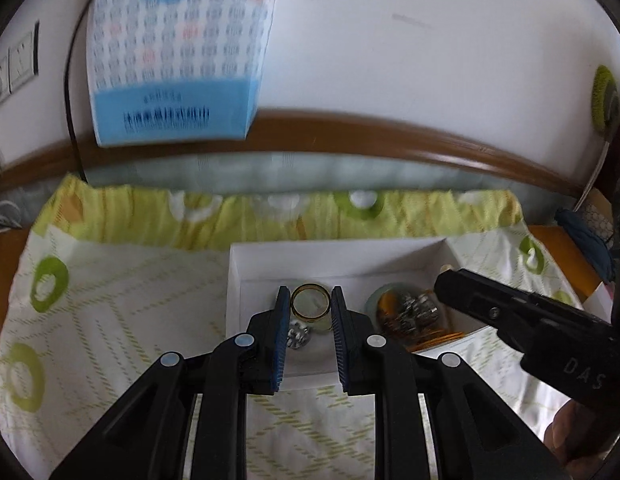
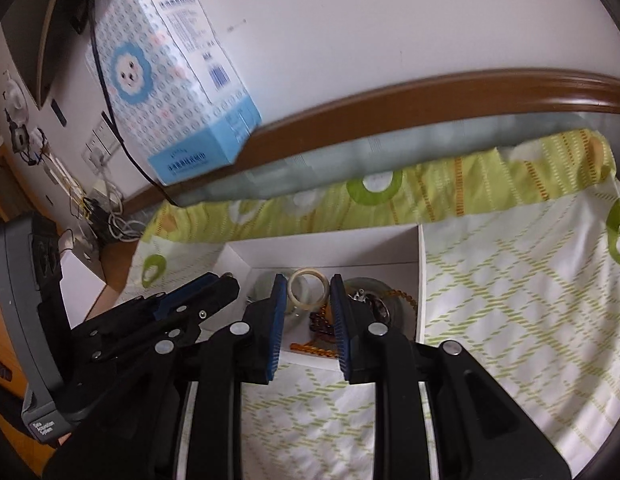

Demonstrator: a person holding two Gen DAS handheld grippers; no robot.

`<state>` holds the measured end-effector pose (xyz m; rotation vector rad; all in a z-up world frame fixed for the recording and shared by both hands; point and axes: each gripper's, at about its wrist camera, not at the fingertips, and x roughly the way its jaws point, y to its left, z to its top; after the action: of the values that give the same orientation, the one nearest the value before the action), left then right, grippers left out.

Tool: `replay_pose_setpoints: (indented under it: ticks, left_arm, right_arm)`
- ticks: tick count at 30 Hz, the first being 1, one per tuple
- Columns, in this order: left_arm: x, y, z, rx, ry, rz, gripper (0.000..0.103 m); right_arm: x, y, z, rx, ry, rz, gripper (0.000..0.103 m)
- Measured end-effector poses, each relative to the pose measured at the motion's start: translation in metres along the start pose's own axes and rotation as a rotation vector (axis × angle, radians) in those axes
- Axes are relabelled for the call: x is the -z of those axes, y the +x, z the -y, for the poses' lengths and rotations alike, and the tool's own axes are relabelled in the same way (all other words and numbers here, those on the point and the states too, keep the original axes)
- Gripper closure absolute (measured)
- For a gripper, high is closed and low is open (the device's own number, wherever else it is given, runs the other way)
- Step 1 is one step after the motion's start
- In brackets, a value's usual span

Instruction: Organize jewelry

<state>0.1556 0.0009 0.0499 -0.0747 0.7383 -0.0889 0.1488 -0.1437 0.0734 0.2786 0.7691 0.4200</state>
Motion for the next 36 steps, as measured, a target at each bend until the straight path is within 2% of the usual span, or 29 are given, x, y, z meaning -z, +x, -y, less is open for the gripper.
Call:
replay_pose_setpoints:
  ticks: [8,9,10,11,13,16,17,19,20,21,22,23,26,28,30,36]
  left_arm:
    - [0.000,0.015,0.000,-0.012,0.000,-0.027,0.082]
    - [0.001,0.017,0.000,-0.021,-0.004,-0.031,0.079]
    - [0.001,0.018,0.000,-0.029,-0.005,-0.035,0.066]
    - [0.002,0.019,0.000,-0.035,-0.007,-0.033,0.056]
    - [0.001,0.012,0.001,-0.034,-0.007,-0.015,0.050]
    - [0.001,-0.005,0.002,-0.045,-0.011,0.021,0.033]
    - [0.000,-0.009,0.002,-0.056,-0.013,0.029,0.026]
    - [0.001,-0.025,0.001,-0.090,-0.018,0.053,0.016]
    - [0.001,-0.030,0.000,-0.100,-0.021,0.061,0.009]
    - [0.001,-0.038,-0.001,-0.113,-0.028,0.073,0.007]
    - [0.001,-0.045,-0.002,-0.123,-0.034,0.084,0.004]
    - [0.001,-0.051,-0.003,-0.132,-0.040,0.090,0.004]
    - [0.000,-0.061,-0.003,-0.162,-0.050,0.108,0.004]
    - [0.001,-0.065,-0.002,-0.202,-0.044,0.124,0.004]
    - [0.002,-0.067,-0.001,-0.233,-0.037,0.136,0.004]
    - [0.004,-0.066,0.007,-0.239,-0.016,0.125,0.004]
  right_arm:
    - [0.005,0.019,0.004,0.029,0.001,-0.013,0.079]
    - [0.005,0.021,0.006,0.028,0.006,-0.014,0.067]
    - [0.005,0.020,0.008,0.020,0.013,-0.017,0.059]
    - [0.005,0.018,0.009,0.002,0.026,-0.008,0.057]
    - [0.002,0.009,0.010,-0.024,0.038,0.015,0.057]
    - [-0.001,-0.010,0.004,-0.014,0.026,0.061,0.057]
    - [-0.002,-0.016,0.001,-0.007,0.017,0.073,0.052]
    - [-0.002,-0.033,-0.010,0.039,-0.013,0.103,0.037]
    - [-0.001,-0.039,-0.014,0.057,-0.025,0.112,0.025]
    - [0.001,-0.047,-0.018,0.085,-0.045,0.127,0.013]
    - [0.006,-0.058,-0.023,0.127,-0.072,0.149,0.008]
    - [0.008,-0.065,-0.027,0.174,-0.094,0.168,0.005]
    - [0.008,-0.075,-0.039,0.335,-0.161,0.200,0.005]
    - [0.008,-0.076,-0.037,0.396,-0.156,0.197,0.005]
    - [0.008,-0.073,-0.033,0.416,-0.140,0.184,0.005]
    - [0.013,-0.055,-0.030,0.436,-0.142,0.125,0.005]
